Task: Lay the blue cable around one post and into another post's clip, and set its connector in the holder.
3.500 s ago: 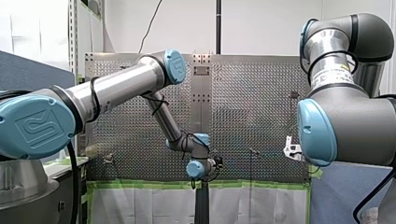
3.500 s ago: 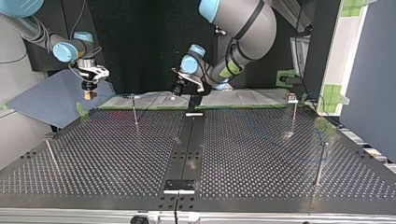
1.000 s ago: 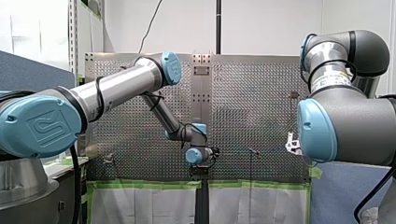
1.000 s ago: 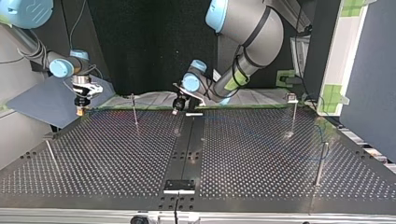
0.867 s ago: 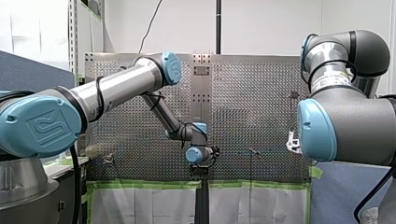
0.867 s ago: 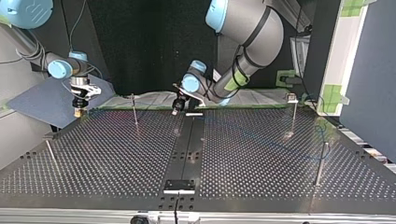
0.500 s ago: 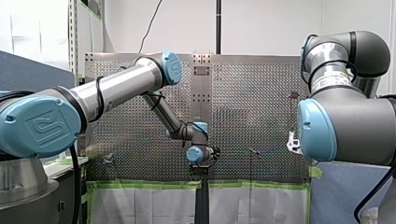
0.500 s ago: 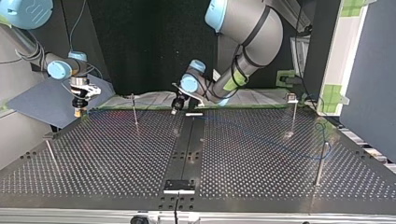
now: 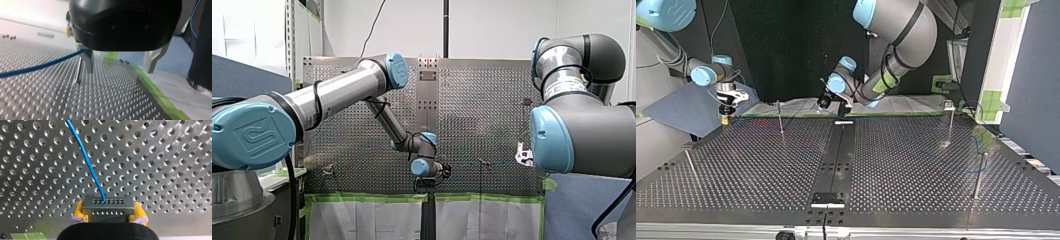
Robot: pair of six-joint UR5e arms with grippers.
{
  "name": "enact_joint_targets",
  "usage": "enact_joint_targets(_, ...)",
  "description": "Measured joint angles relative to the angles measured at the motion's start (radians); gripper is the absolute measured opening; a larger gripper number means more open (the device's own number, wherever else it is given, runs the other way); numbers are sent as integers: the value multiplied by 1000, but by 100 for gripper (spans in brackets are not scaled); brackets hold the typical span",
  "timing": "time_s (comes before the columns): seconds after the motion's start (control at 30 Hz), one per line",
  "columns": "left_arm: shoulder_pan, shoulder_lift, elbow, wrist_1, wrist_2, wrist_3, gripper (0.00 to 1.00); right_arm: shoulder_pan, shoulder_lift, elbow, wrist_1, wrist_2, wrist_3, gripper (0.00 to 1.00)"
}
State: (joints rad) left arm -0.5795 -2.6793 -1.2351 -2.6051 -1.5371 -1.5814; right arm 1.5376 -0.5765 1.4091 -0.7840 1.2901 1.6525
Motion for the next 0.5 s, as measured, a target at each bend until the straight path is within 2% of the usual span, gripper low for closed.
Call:
enact_joint_targets(0.27,-30,57,-56,27,71,14,100,11,0,0,2,0,0,0)
enact_joint_targets(0.5,-61,97,-90,30,86,13,100,18,1,0,15,0,-1,0)
